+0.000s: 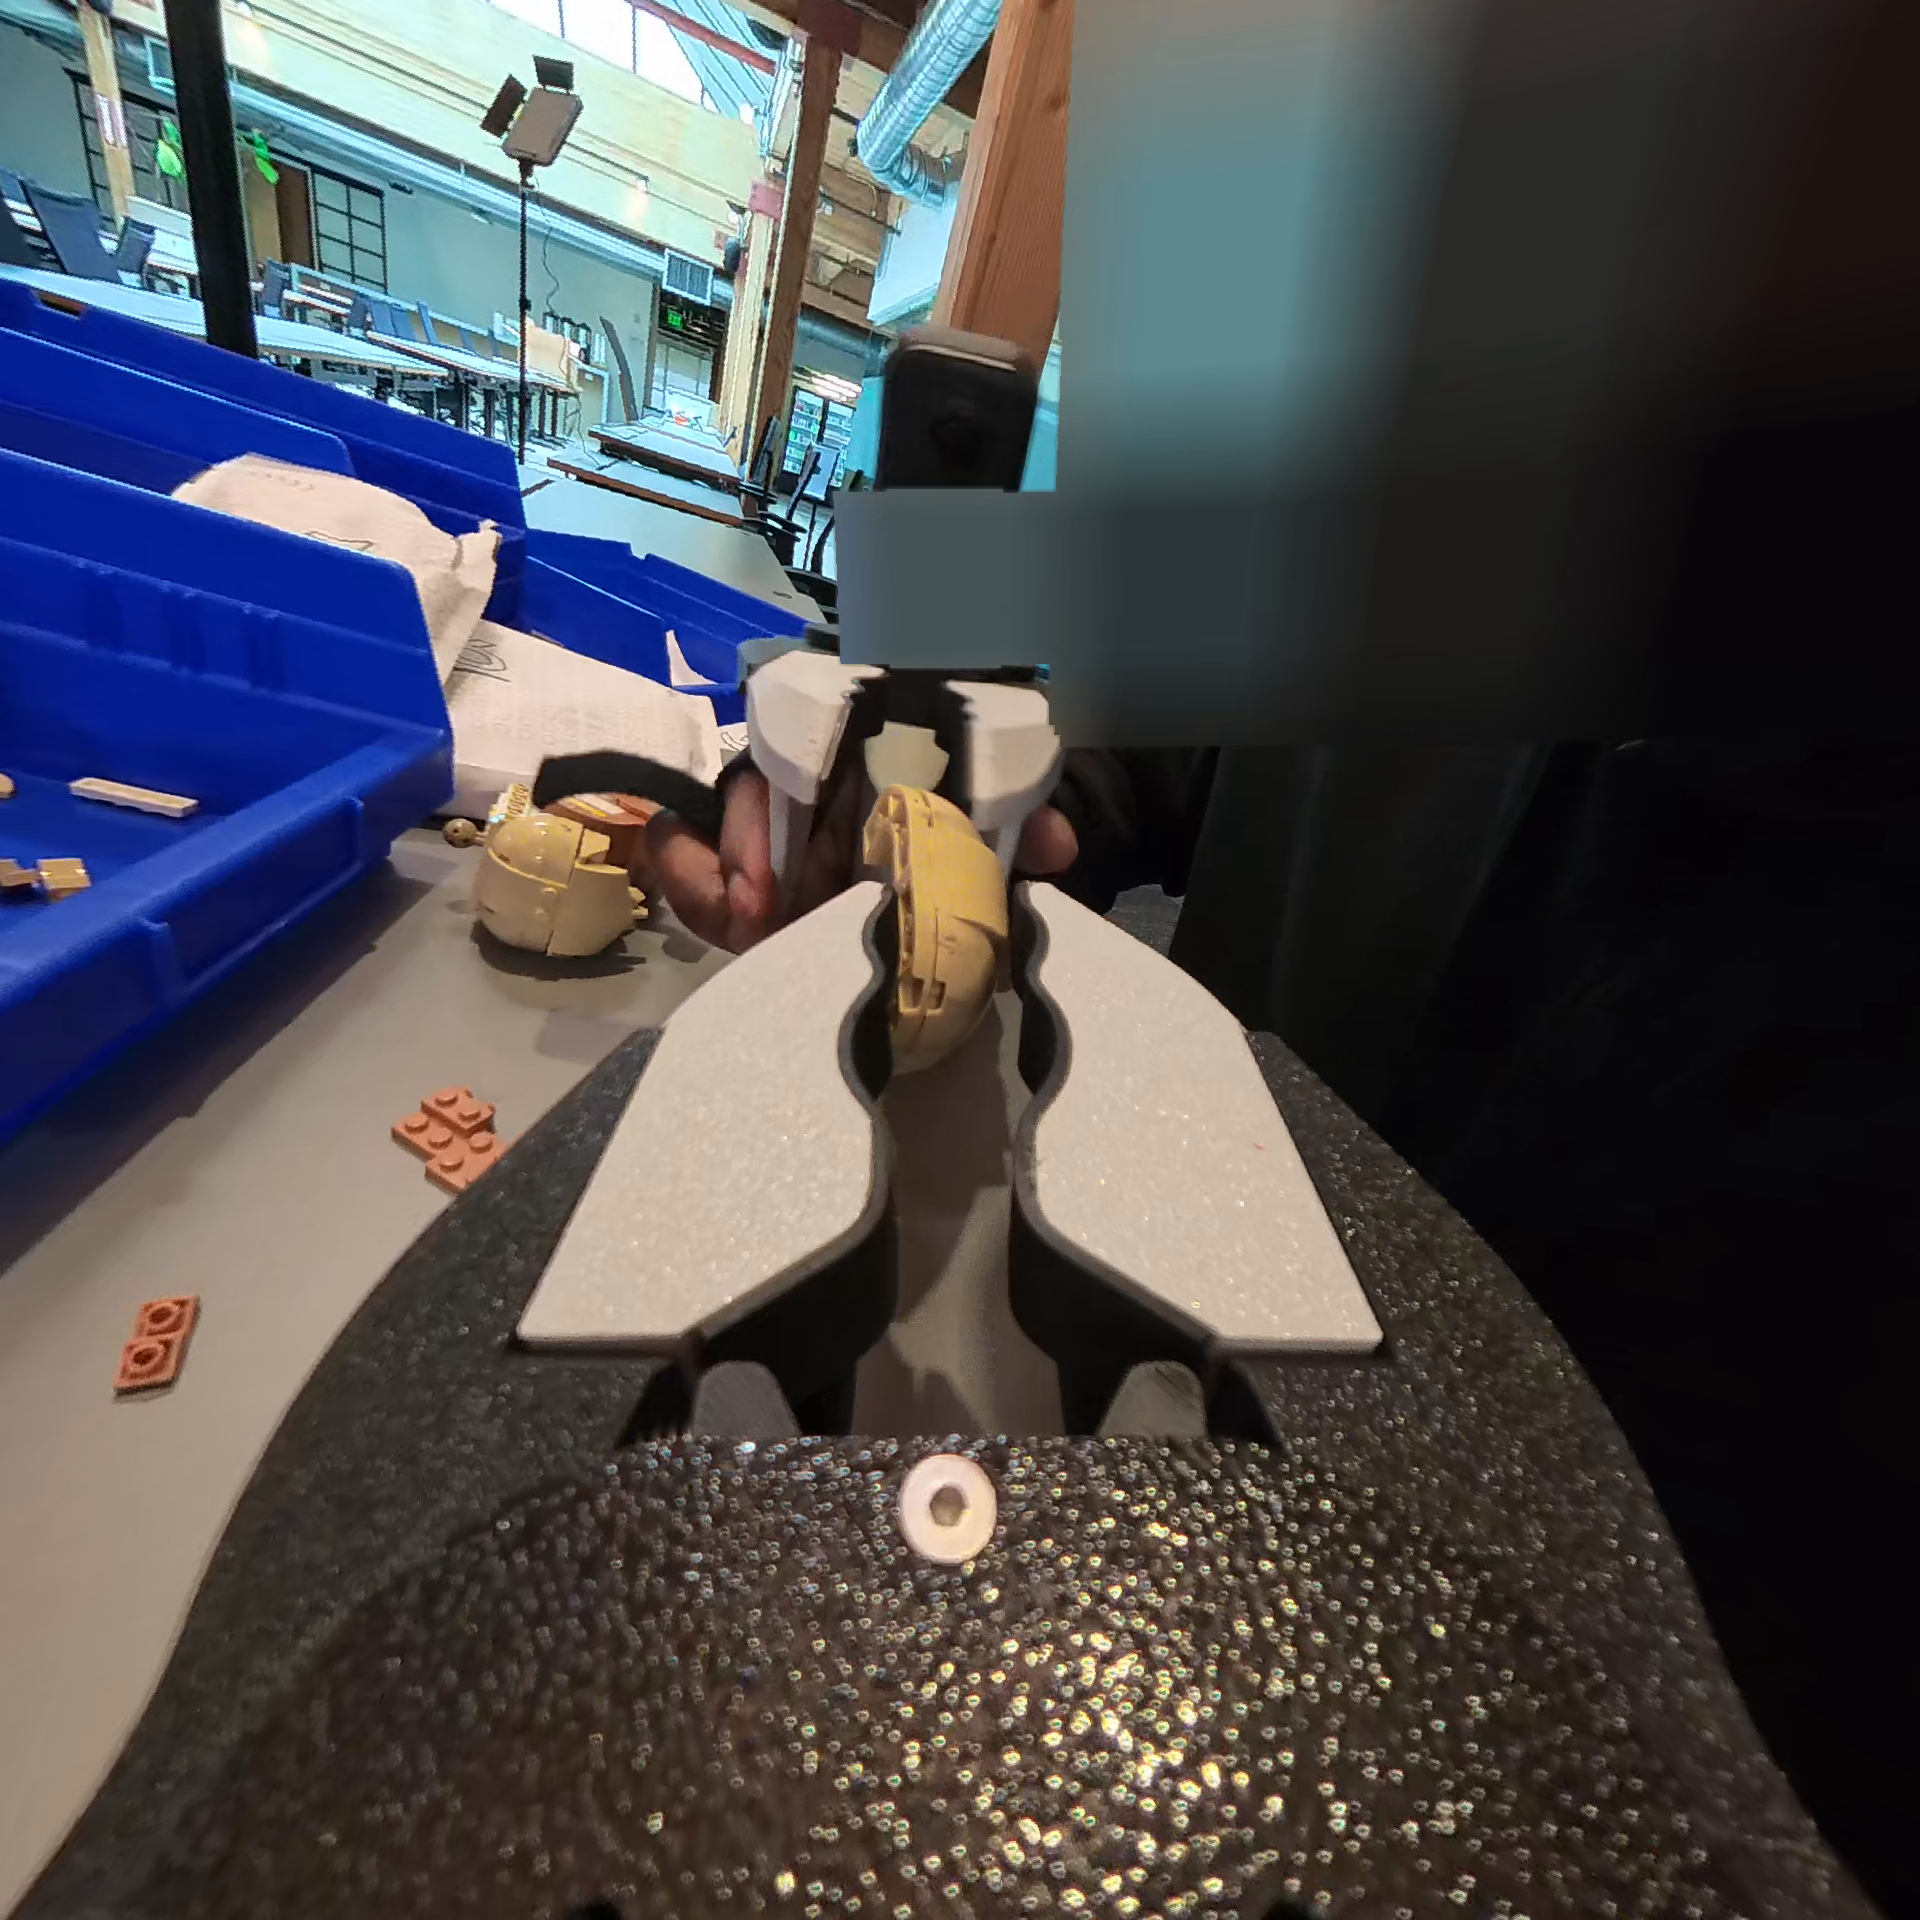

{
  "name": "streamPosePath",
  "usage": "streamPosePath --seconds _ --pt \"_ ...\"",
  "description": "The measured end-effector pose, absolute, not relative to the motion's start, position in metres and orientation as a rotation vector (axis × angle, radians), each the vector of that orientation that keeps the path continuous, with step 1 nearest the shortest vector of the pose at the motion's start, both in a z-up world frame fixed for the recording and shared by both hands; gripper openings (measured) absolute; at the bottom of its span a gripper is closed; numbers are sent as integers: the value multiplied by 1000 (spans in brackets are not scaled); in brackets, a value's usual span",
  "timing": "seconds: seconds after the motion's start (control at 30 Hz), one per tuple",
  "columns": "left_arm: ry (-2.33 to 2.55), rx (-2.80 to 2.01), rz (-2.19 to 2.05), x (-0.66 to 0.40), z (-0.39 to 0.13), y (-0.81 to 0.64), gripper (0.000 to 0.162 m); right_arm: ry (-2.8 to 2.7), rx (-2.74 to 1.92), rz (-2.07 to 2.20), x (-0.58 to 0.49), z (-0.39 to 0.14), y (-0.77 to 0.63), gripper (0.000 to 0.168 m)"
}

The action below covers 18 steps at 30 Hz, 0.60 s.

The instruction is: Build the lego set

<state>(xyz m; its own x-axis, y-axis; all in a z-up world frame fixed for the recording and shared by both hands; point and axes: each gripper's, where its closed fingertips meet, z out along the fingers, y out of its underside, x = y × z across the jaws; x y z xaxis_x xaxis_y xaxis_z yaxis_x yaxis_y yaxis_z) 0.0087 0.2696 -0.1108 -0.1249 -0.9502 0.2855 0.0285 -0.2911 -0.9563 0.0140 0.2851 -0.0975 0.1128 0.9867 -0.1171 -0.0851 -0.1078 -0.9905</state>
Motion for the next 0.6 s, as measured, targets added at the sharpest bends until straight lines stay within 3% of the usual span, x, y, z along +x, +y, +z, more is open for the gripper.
streamPosePath --seconds 0.6 --pt "1130 -1347 -1520 12 -114 269 19 -1051 -1301 1257 11 -104 279 18"
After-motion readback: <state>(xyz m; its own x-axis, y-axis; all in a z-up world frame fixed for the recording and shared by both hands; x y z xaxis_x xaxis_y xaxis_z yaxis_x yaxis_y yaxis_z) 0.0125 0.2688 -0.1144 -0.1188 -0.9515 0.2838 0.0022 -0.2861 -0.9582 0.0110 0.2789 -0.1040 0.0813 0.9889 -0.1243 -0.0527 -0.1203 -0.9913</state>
